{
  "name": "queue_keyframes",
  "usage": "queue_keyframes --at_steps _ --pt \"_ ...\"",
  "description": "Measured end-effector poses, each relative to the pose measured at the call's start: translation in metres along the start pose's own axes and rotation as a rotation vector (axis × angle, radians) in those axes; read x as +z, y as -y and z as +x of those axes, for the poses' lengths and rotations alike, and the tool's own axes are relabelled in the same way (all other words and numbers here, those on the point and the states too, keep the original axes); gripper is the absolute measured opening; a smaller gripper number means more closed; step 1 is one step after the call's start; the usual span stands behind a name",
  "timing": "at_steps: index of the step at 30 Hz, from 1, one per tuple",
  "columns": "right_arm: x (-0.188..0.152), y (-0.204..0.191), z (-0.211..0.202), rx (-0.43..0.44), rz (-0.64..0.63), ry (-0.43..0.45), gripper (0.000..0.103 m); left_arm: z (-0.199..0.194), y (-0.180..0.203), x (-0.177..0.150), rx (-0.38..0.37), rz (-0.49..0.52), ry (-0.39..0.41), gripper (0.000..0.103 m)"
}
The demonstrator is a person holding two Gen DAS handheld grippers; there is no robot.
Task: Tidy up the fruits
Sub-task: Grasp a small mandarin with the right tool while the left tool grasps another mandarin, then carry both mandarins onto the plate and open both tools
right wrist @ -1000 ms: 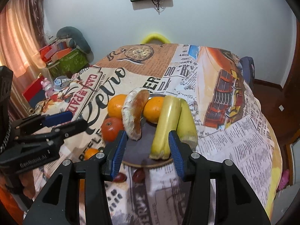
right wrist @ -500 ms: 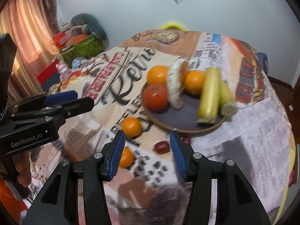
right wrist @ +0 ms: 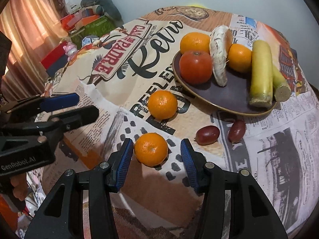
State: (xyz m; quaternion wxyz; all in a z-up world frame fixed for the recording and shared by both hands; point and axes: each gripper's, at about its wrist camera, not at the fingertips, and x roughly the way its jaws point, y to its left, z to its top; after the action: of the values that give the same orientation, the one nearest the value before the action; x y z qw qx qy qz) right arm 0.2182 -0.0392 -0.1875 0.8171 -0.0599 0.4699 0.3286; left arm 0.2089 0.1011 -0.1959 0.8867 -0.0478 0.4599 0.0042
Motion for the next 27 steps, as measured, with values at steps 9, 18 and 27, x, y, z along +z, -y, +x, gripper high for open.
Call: queue_keyframes --at_steps 9,18,27 --pt "-0.001 0.003 -0.008 0.034 -0.006 0.019 0.032 0.012 0.015 0.008 -0.033 0.018 -0.008 0.054" --pt "0.006 0.050 -0.036 -0.057 0.074 0.097 0.032 0.033 0.036 0.026 -0.087 0.023 -0.017 0.054" --pt "0.008 0.087 -0.049 -0.105 0.137 0.133 0.032 0.063 0.052 0.035 -0.102 0.042 -0.053 0.047"
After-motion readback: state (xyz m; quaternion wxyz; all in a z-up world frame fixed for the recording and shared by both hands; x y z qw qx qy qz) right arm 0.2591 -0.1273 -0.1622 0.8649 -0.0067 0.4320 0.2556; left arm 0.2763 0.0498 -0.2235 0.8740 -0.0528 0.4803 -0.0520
